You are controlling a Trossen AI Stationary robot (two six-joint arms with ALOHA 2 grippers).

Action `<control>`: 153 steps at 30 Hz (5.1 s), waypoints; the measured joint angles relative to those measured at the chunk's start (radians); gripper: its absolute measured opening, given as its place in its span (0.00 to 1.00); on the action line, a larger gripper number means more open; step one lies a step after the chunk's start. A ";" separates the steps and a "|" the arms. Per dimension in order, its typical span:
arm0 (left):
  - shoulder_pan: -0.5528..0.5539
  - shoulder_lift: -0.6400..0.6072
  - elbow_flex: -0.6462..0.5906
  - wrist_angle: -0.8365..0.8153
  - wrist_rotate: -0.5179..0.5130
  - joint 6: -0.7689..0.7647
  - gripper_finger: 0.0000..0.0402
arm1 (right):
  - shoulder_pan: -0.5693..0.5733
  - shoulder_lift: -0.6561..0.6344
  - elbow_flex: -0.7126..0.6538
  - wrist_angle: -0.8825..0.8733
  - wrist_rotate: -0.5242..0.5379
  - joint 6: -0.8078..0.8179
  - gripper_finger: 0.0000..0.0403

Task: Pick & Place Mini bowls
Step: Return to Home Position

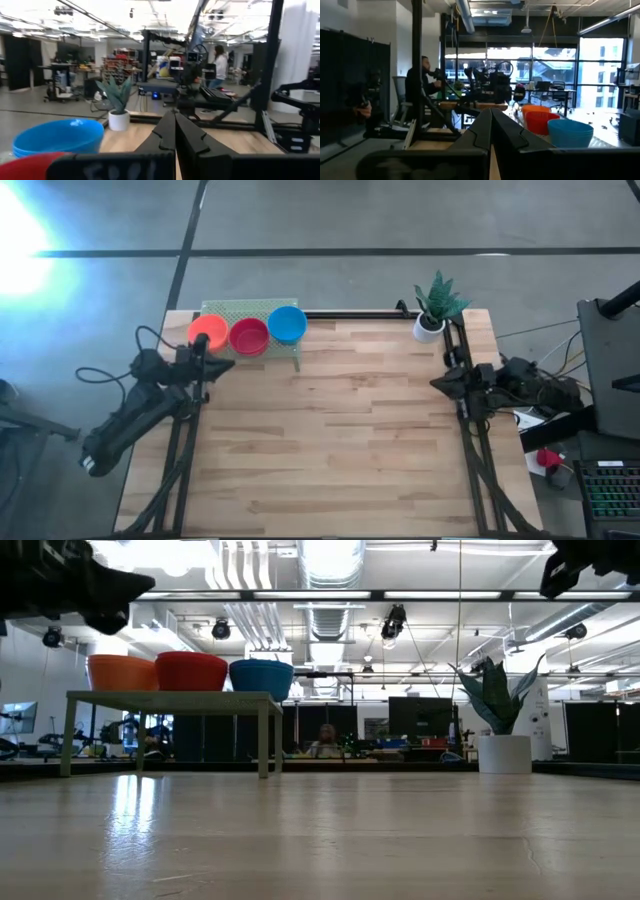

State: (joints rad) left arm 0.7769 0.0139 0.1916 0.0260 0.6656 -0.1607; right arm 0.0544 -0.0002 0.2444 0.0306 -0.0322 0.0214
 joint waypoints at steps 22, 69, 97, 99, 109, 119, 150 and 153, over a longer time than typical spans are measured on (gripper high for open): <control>-0.003 0.002 -0.183 0.113 0.255 -0.008 0.00 | 0.000 0.000 -0.164 0.066 -0.032 0.024 0.02; -0.120 0.009 -0.186 0.089 0.301 -0.157 0.00 | 0.000 0.002 -0.235 0.080 -0.044 0.058 0.02; -0.449 0.009 -0.186 0.079 0.222 0.182 0.00 | 0.000 0.002 -0.235 0.081 -0.036 0.072 0.02; -0.449 0.009 -0.186 0.077 0.164 0.241 0.00 | 0.000 0.002 -0.235 0.081 -0.035 0.056 0.02; -0.449 0.009 -0.186 0.067 -0.082 0.296 0.00 | 0.000 0.002 -0.235 0.079 -0.014 0.052 0.02; -0.449 0.009 -0.186 0.067 -0.082 0.271 0.00 | 0.000 0.003 -0.235 0.078 -0.017 0.050 0.02; -0.449 0.009 -0.186 0.067 -0.084 0.261 0.00 | 0.000 0.003 -0.235 0.078 -0.018 0.054 0.02; -0.449 0.009 -0.186 0.067 -0.084 0.261 0.00 | 0.000 0.003 -0.235 0.078 -0.018 0.054 0.02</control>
State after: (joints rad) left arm 0.3275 0.0231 0.0055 0.0929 0.5819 0.1005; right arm 0.0540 0.0029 0.0093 0.1081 -0.0502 0.0750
